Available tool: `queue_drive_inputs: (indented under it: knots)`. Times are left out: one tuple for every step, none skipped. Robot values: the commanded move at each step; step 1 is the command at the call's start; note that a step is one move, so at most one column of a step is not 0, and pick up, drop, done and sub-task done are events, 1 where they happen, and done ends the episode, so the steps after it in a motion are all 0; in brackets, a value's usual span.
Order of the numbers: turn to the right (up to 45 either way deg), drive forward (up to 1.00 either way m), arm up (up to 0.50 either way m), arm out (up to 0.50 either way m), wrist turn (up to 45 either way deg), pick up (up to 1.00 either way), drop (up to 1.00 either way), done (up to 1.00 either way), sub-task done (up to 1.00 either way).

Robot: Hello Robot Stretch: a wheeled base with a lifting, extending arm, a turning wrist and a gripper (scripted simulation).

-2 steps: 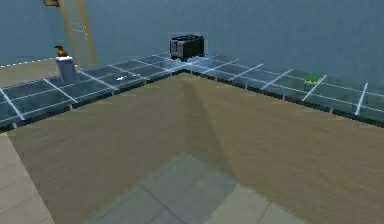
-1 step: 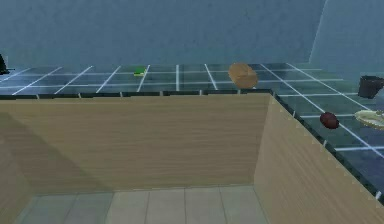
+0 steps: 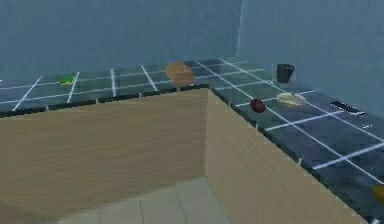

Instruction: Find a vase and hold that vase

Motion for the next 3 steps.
queue_drive_inputs:
  knots:
    - [0.0, 0.8, 0.0, 0.0, 0.0, 0.0, 0.0, 0.0, 0.0]
    - [-24.0, 0.0, 0.0, 0.0, 0.0, 0.0, 0.0, 0.0, 0.0]
    - [0.0, 0.0, 0.5, 0.0, 0.0, 0.0, 0.0, 0.0, 0.0]
